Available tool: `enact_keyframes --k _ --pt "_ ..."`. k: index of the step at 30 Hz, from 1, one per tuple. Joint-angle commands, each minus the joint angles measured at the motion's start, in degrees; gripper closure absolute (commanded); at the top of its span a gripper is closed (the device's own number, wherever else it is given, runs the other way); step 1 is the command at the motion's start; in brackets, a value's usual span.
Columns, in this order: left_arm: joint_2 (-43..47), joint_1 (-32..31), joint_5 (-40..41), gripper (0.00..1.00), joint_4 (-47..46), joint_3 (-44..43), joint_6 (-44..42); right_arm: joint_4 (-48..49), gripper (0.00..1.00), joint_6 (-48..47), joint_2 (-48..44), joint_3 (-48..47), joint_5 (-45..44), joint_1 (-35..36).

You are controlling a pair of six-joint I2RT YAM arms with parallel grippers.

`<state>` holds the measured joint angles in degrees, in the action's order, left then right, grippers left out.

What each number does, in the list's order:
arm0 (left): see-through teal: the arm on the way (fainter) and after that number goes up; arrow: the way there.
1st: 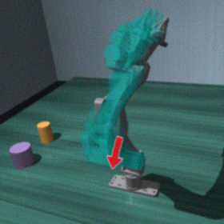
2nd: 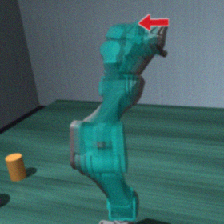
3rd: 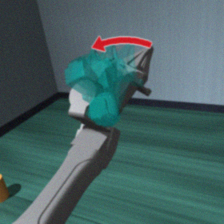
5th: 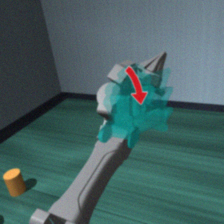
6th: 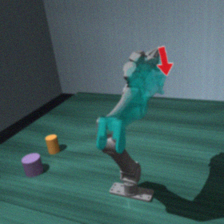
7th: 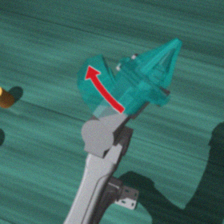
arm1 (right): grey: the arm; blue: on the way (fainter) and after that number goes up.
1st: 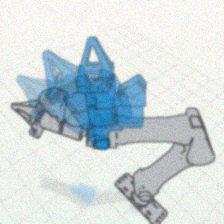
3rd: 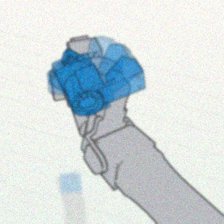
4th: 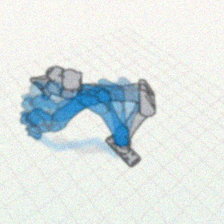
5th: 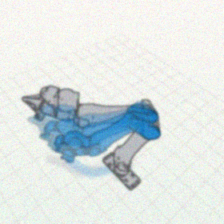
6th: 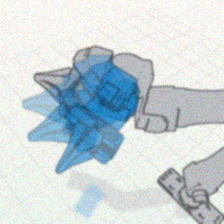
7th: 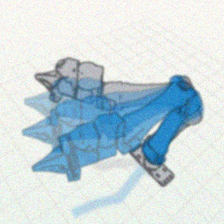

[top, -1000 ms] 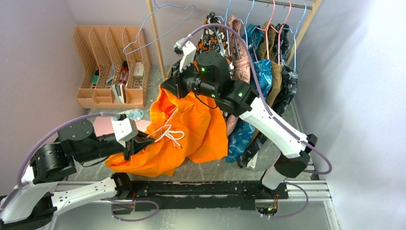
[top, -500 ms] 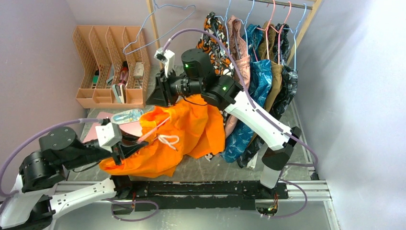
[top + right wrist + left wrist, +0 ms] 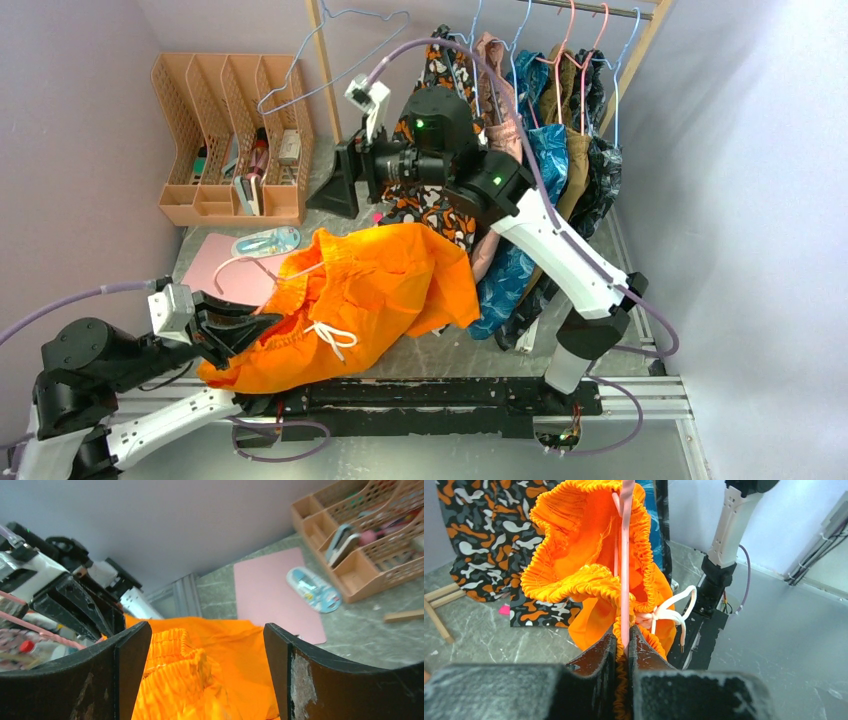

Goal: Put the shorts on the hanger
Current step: Hang the shorts on the hanger.

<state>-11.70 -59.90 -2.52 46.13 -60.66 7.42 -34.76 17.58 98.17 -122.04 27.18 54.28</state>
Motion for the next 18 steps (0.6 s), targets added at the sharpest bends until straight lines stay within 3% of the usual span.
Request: enact_keyframes --k 1,4,9,12,18 --pt "3.35 -0.26 6.17 0.93 -5.34 1.50 4.54 -1.24 0.12 -3.18 -4.22 -3.83 -4.36 -2.55" --pt "5.87 -0.22 9.02 0.93 -6.51 1.86 5.26 3.00 0.11 -5.81 -12.35 3.54 -9.65 -2.75" --pt "7.90 -0.22 10.64 0.93 -7.49 0.22 5.12 20.25 0.11 -8.47 -32.67 31.38 -19.60 -2.72" --pt "7.16 -0.24 10.08 0.93 -6.64 -2.01 4.35 23.14 0.14 -10.70 -41.22 44.02 -22.17 -2.77" --pt "3.56 -0.28 8.22 0.93 -4.22 -7.09 2.51 22.68 0.20 -15.63 -44.66 54.73 -21.60 -2.77"
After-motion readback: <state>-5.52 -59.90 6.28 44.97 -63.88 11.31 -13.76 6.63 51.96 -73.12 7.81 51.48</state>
